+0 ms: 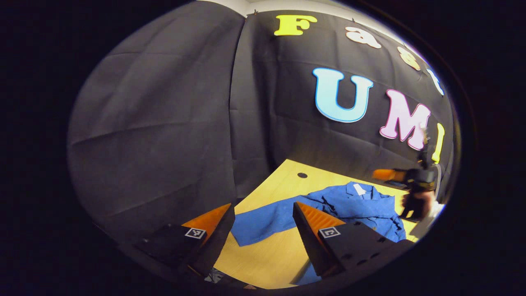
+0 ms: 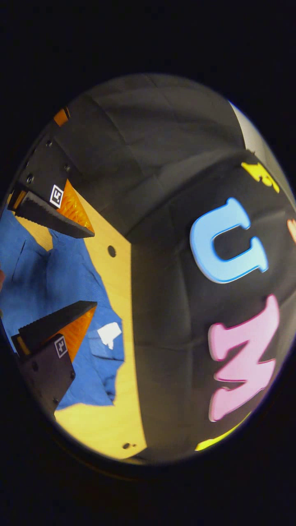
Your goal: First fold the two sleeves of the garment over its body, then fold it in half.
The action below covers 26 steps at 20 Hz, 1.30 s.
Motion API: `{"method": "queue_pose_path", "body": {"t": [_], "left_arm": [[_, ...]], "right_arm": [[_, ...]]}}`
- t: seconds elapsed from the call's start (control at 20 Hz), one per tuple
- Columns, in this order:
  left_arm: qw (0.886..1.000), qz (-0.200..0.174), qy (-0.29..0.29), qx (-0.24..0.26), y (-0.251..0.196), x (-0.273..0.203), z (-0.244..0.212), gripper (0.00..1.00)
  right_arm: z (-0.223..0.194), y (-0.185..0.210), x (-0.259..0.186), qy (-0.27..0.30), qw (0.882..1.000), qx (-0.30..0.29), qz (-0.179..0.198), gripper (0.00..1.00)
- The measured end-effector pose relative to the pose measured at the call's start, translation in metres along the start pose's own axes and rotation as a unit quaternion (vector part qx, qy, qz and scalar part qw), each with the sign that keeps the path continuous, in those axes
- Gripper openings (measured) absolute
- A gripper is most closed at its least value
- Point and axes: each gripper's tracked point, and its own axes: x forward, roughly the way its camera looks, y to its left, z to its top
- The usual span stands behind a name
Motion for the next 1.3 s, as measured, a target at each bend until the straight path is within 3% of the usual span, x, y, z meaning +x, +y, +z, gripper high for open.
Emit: {"method": "queue_pose_path", "body": {"t": [0.2, 0.5, 0.9, 0.95, 1.05, 1.15, 1.2, 1.3], "left_arm": [[0.998, 0.012, 0.066, -0.021, 0.011, 0.045, -0.037, 0.84], [0.983, 0.048, 0.169, -0.043, 0.019, 0.108, -0.098, 0.84], [0.963, 0.082, 0.245, -0.070, 0.035, 0.141, -0.142, 0.85], [0.969, 0.087, 0.225, -0.042, 0.038, 0.153, -0.141, 0.85], [0.967, 0.095, 0.234, 0.001, 0.037, 0.150, -0.141, 0.84], [0.968, 0.087, 0.237, 0.008, 0.034, 0.152, -0.140, 0.85], [0.967, 0.089, 0.238, 0.002, 0.033, 0.153, -0.142, 0.78], [0.969, 0.087, 0.231, -0.005, 0.032, 0.151, -0.140, 0.74]], "right_arm": [[0.040, -0.017, -0.098, -0.068, 0.997, -0.028, -0.015, 0.96], [0.033, -0.093, -0.178, -0.043, 0.993, -0.032, -0.109, 0.96], [0.033, -0.124, -0.210, -0.030, 0.989, -0.024, -0.143, 0.96], [0.029, -0.124, -0.207, -0.023, 0.989, -0.021, -0.142, 0.96], [0.024, -0.123, -0.203, -0.012, 0.990, -0.017, -0.138, 0.96], [0.023, -0.117, -0.200, -0.009, 0.991, -0.020, -0.132, 0.96], [0.021, -0.116, -0.200, -0.008, 0.991, -0.022, -0.130, 0.96], [0.020, -0.116, -0.198, -0.006, 0.992, -0.019, -0.128, 0.96]]}}
